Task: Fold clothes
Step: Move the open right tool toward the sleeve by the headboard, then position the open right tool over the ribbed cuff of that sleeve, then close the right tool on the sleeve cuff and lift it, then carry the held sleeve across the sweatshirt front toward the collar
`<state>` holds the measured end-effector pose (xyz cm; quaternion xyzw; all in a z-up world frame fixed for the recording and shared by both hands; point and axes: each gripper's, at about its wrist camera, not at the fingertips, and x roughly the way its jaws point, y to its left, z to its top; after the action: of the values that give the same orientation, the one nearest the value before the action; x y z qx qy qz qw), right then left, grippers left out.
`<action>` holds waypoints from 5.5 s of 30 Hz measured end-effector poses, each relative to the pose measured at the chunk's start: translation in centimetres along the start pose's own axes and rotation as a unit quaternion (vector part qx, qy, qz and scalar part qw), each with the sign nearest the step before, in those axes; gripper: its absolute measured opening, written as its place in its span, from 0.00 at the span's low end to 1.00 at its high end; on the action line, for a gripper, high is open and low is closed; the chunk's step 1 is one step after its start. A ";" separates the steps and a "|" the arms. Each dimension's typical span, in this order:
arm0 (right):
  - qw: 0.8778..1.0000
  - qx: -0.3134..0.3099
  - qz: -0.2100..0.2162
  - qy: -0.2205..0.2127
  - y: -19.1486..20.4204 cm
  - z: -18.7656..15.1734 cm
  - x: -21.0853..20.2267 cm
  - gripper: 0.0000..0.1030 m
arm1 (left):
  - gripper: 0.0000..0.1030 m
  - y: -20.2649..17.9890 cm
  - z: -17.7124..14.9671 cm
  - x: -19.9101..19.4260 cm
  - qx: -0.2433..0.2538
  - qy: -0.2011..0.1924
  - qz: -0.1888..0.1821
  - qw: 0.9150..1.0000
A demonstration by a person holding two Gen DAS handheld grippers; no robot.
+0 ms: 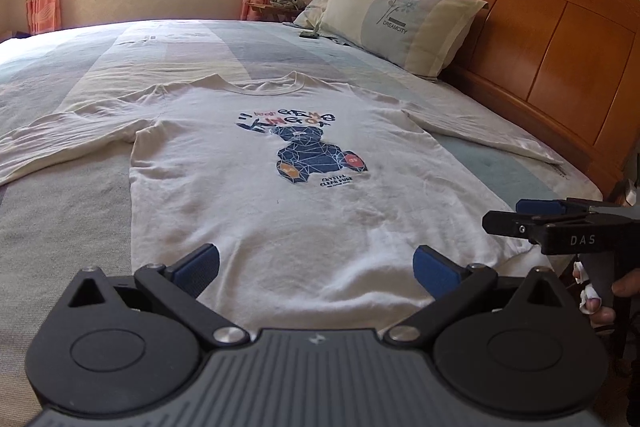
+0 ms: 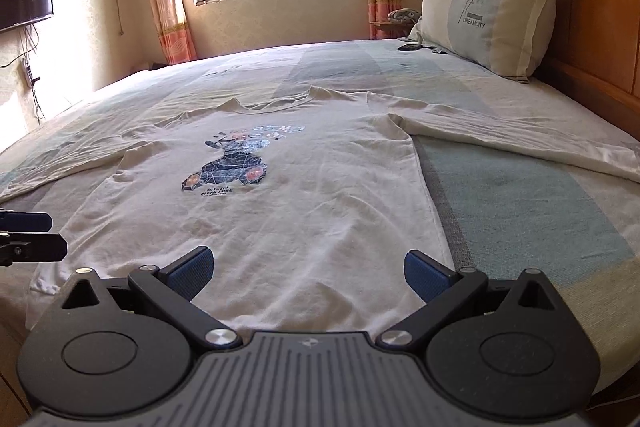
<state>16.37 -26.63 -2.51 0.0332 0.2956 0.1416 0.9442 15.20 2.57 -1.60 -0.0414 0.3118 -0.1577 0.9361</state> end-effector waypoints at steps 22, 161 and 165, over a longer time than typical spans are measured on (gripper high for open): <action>0.971 0.180 0.079 0.137 -6.5 7.6 11.8 1.00 | 0.99 4.4 6.4 10.8 -0.100 0.141 0.032 0.984; 0.958 0.203 -0.093 -0.180 -24.9 15.6 11.5 1.00 | 0.99 1.9 11.2 10.4 -0.033 0.192 0.021 0.981; 0.962 0.186 -0.090 -0.177 -21.4 17.6 12.2 1.00 | 0.99 3.5 10.9 10.1 -0.023 0.212 -0.049 0.976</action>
<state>41.19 -43.25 2.15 0.2057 0.1469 -0.0095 0.9675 30.31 2.43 0.70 -0.0440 0.5040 -0.2009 0.8388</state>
